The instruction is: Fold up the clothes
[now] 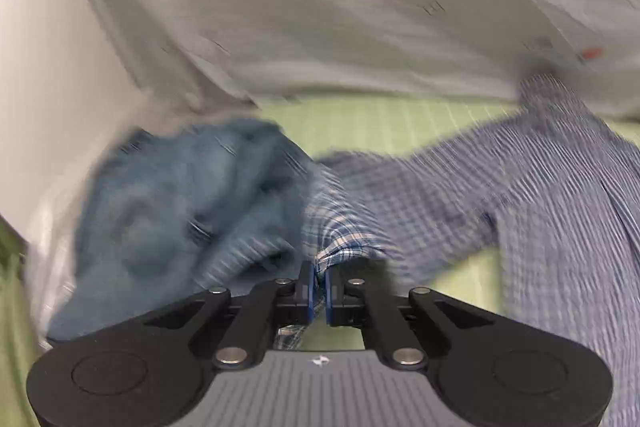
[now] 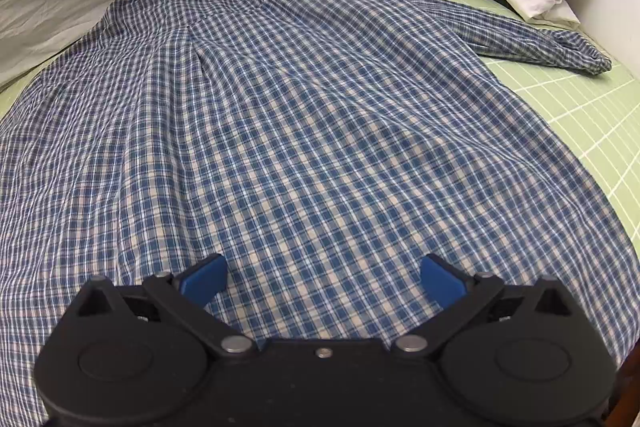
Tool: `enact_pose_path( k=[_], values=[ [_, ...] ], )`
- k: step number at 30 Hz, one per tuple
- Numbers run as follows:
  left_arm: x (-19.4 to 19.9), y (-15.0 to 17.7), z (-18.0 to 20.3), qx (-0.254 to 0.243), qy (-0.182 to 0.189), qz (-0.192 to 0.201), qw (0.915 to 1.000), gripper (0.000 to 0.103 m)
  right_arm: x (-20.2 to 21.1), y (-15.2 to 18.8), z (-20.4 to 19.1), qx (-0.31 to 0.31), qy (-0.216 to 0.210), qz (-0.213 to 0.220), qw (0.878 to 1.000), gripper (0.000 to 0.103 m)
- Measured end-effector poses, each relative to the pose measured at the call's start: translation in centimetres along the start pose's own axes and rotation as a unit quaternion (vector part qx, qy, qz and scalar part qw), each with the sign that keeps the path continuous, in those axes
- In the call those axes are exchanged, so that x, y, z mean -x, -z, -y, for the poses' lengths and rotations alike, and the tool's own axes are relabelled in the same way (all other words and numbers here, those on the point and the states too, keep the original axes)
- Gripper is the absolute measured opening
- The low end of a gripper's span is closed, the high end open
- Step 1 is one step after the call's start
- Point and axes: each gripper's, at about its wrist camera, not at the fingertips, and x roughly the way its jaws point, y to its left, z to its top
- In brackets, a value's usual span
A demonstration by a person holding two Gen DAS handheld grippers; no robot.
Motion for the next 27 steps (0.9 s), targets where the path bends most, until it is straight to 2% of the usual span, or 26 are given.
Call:
enact_pose_path(
  k=[3,7,9,11,13,16,17,22,27],
  values=[
    [-1.8,1.3,1.9,0.022,0.049,-0.054,0.9971,0.011,0.0,0.0,0.0,0.000,0.000,0.002,1.000,0.103],
    [-1.8,2.0,1.5,0.054,0.079,-0.055,0.9939,0.033,0.0,0.0,-0.1,-0.001,0.001,0.004,1.000,0.103],
    [-1.4,2.0,0.1,0.078,0.074,-0.041,0.9934,0.043,0.0,0.1,-0.1,-0.002,0.001,0.005,1.000,0.103],
    [-1.1,1.8,-1.9,0.113,0.058,-0.023,0.9917,0.058,0.0,0.1,-0.2,-0.002,0.002,0.006,1.000,0.103],
    [-1.5,1.7,-3.8,0.146,0.029,-0.018,0.9887,0.063,0.0,0.1,-0.2,-0.003,0.002,0.008,1.000,0.103],
    [-3.4,2.0,-5.9,0.170,-0.017,-0.063,0.9832,0.063,-0.1,0.1,-0.4,-0.007,0.005,0.012,1.000,0.103],
    [-3.9,2.3,-6.3,0.176,-0.020,-0.078,0.9812,0.063,-0.1,0.0,-0.5,-0.008,0.006,0.012,1.000,0.103],
    [-5.1,4.1,-7.1,0.206,0.010,-0.112,0.9721,0.063,-0.2,-0.2,-1.0,-0.014,0.010,0.011,1.000,0.103],
    [-6.0,4.7,-6.1,0.182,0.021,-0.117,0.9760,0.059,-0.3,-0.2,-1.1,-0.017,0.012,0.012,1.000,0.103]
  ],
)
